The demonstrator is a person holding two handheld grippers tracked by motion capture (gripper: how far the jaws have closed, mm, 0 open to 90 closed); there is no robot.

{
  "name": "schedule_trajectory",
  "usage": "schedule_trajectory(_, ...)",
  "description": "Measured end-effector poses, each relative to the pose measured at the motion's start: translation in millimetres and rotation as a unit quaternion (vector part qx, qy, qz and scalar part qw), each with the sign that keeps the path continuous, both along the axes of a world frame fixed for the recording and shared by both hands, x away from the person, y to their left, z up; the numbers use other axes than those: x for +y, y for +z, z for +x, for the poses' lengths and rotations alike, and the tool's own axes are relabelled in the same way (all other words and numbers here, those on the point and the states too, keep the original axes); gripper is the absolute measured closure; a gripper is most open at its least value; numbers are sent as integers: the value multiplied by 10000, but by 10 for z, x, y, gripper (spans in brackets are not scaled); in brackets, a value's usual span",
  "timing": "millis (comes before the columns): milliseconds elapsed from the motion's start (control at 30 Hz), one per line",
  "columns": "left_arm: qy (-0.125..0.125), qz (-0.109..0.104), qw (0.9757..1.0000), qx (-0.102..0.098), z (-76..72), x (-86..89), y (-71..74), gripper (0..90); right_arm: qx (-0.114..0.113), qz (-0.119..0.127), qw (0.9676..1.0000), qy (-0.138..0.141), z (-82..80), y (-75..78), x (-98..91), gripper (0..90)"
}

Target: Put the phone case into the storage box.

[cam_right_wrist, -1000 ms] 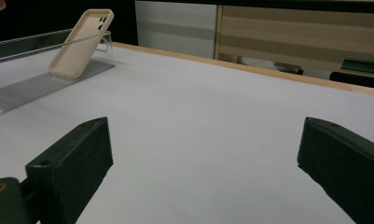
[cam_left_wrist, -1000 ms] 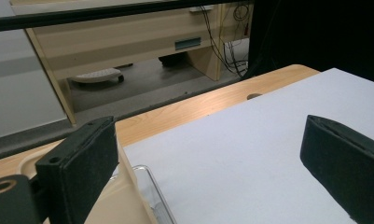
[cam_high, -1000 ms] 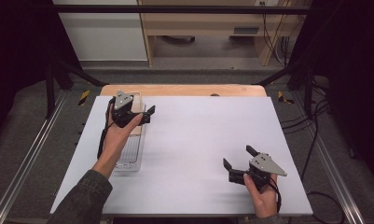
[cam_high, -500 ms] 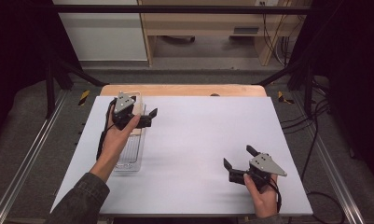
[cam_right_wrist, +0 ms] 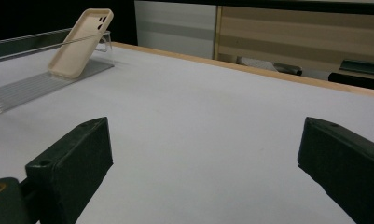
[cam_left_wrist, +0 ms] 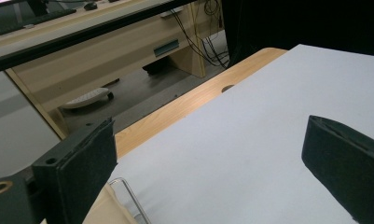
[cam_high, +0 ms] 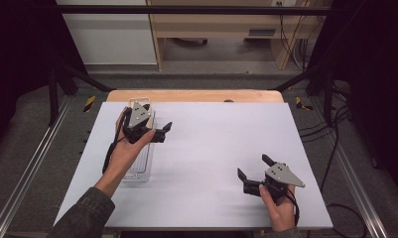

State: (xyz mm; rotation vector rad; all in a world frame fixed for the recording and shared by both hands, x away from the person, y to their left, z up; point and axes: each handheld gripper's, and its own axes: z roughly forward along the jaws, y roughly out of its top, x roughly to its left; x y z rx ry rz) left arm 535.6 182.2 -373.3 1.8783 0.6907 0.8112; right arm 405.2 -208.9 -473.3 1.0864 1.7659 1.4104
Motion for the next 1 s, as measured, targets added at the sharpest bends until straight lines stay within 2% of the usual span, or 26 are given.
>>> schedule_trajectory(100,-55,261,9996,-121,-37,-25,4,32,3,-4,10000,2,0,-1,5,31)
schedule_trajectory(167,-81,287,9995,-135,-50,-35,5,33,-1,-9,10000,2,1,-2,5,31)
schedule_trajectory(200,-103,432,9988,-194,-79,-50,12,33,-1,-9,10000,3,1,-2,6,31)
schedule_trajectory(267,-137,578,9978,-293,-103,-70,22,34,-1,-14,10000,0,2,-2,5,31)
schedule_trajectory(400,-135,769,9959,-456,-141,-95,44,34,5,-6,10000,-11,-1,-2,3,31)
schedule_trajectory(700,2,942,9924,-788,-238,-48,134,33,-11,-32,10000,-5,-3,-3,6,31)
schedule_trajectory(1000,91,1036,9896,-994,-305,23,173,33,-11,-48,10000,-13,-2,-4,6,31)
